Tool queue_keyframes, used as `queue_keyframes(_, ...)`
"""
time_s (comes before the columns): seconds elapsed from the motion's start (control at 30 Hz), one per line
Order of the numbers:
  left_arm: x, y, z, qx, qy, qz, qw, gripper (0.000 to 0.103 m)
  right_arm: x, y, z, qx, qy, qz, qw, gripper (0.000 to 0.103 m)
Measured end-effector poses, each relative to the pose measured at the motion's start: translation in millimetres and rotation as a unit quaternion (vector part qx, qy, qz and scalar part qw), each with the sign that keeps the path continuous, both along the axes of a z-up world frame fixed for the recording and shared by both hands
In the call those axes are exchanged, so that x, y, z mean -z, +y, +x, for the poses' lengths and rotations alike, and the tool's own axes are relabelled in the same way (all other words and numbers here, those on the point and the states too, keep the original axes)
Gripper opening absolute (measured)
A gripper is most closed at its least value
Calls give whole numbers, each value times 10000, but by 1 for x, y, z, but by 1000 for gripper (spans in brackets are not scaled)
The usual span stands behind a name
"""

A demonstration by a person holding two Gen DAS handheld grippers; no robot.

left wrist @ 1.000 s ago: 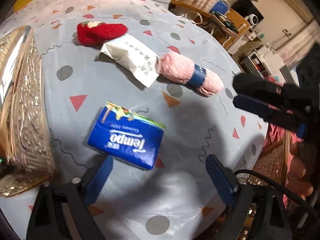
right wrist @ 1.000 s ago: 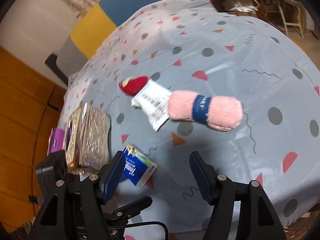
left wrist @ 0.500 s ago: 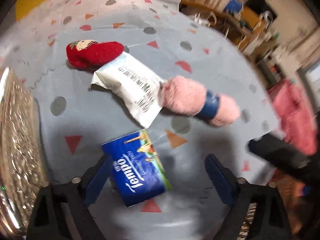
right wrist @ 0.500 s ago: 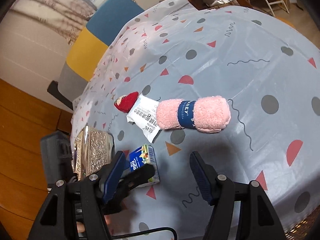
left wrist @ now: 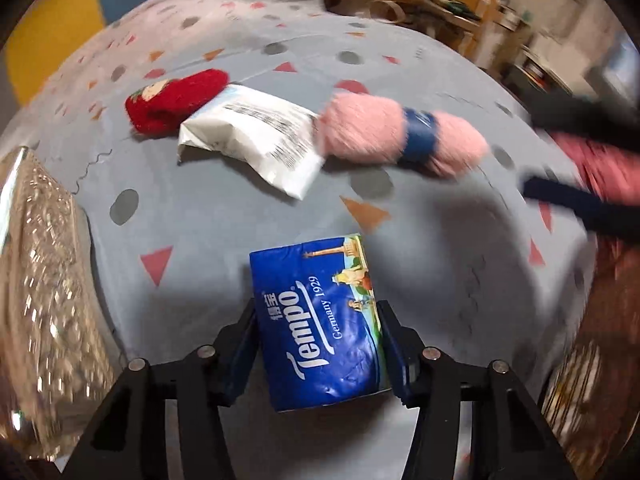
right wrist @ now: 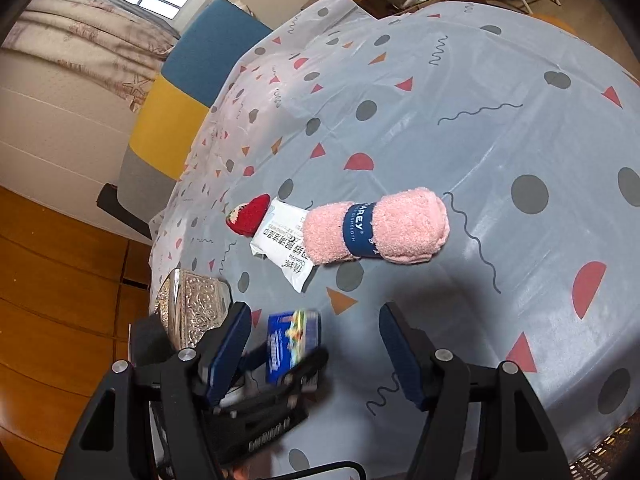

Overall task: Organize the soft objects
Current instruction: 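Lower the left tool around the Tempo pack and close on it, then grasp the red knit Santa toy with the right tool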

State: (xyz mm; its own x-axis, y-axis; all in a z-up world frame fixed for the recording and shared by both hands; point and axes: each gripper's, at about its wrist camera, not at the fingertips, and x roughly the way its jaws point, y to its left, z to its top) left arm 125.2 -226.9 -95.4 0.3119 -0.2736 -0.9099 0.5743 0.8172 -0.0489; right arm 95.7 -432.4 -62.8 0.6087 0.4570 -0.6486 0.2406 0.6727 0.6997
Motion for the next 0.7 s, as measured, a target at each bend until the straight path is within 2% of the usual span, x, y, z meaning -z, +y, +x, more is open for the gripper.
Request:
queue_keyframes(0.17, -4, 33, -46, 539, -374, -157, 9977, 56, -1, 5, 3, -48, 150, -242, 9996, 67)
queue_keyframes(0.27, -2, 53, -63, 639, -436, -226, 9967, 56, -8, 21, 10, -334, 247, -759, 9962, 67)
queue_keyframes(0.37, -1, 73, -78, 597, -508, -364, 9963, 55, -17, 50, 23, -828, 209, -1288, 9880, 67)
queue_keyframes(0.57, 6, 100, -73, 283, -540, -737, 9954, 54, -37, 127, 70, -1862, -144, -2437, 9517, 67)
queue_keyframes(0.7, 7, 103, -74, 290, -613, -830, 9942, 54, -35, 162, 110, -2012, -347, -3055, 9300, 67)
